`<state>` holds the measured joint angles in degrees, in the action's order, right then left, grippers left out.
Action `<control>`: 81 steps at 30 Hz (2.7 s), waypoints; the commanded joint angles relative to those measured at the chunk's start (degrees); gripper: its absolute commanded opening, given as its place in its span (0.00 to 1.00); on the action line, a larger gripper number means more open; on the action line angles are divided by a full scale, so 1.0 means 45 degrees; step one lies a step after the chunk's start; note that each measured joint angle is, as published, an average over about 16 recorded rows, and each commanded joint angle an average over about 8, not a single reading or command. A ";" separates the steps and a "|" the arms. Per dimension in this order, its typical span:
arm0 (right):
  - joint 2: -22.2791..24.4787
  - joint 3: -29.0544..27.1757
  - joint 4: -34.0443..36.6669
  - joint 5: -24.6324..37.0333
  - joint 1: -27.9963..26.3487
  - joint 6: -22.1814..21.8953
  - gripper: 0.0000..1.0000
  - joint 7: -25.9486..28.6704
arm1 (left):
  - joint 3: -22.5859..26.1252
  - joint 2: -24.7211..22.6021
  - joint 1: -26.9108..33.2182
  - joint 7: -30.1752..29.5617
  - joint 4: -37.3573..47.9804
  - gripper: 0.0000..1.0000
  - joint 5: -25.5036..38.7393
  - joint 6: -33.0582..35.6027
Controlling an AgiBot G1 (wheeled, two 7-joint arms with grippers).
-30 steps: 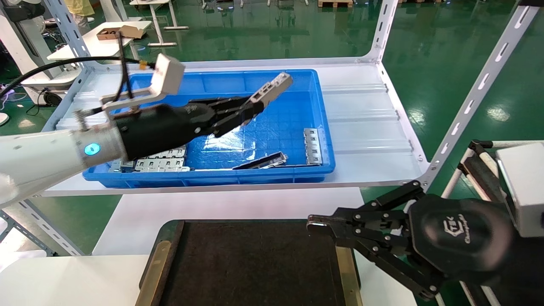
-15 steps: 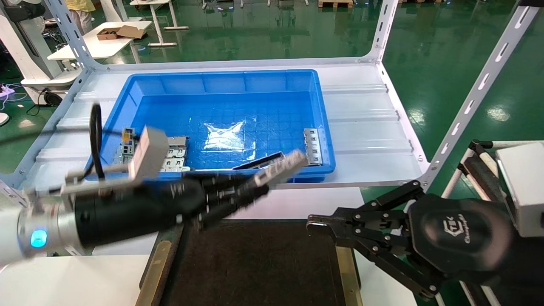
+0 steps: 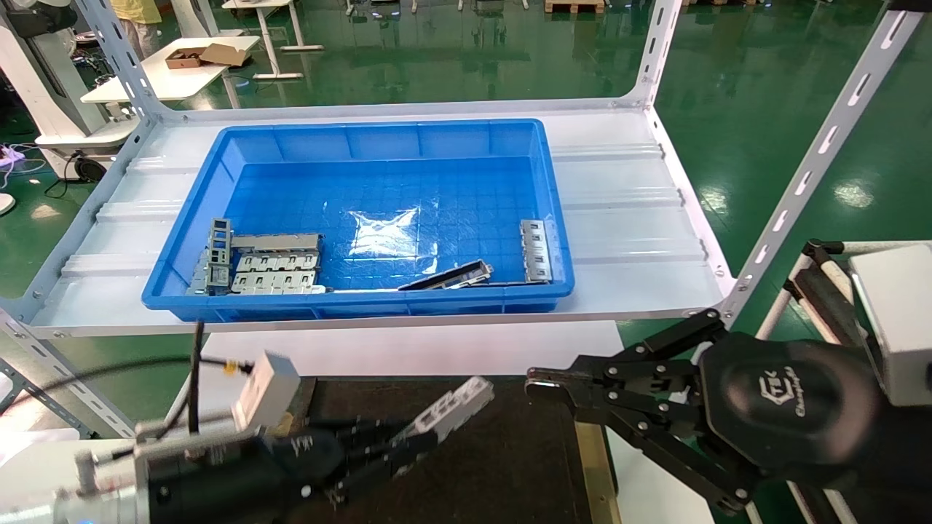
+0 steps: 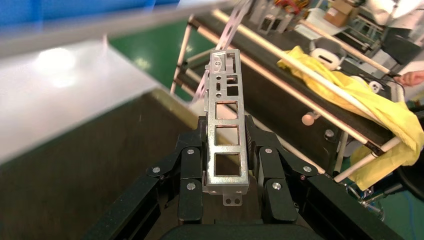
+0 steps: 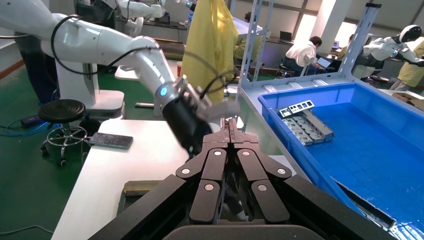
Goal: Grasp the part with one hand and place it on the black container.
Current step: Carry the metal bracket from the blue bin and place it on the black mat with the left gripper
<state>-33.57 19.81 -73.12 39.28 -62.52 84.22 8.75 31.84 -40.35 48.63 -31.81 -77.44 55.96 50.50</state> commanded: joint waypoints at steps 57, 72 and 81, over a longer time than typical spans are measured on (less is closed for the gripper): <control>0.0005 0.0014 0.0000 -0.0010 -0.0004 -0.0006 0.65 -0.0007 | 0.5698 -0.7018 -0.1133 -0.1584 0.4352 0.69 -0.0682 -1.4647; 0.0007 0.0018 0.0000 -0.0012 -0.0004 -0.0007 1.00 -0.0009 | 0.7746 -0.6633 -0.0152 0.0343 0.3350 1.00 -0.4468 -1.6071; 0.0008 0.0020 0.0000 -0.0013 -0.0005 -0.0008 1.00 -0.0010 | 0.8615 -0.5586 0.0469 0.1409 0.1847 1.00 -0.5353 -1.6107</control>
<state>-33.53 19.90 -73.12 39.22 -62.55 84.19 8.70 70.29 -65.20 50.64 -25.71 -69.05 32.62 -21.06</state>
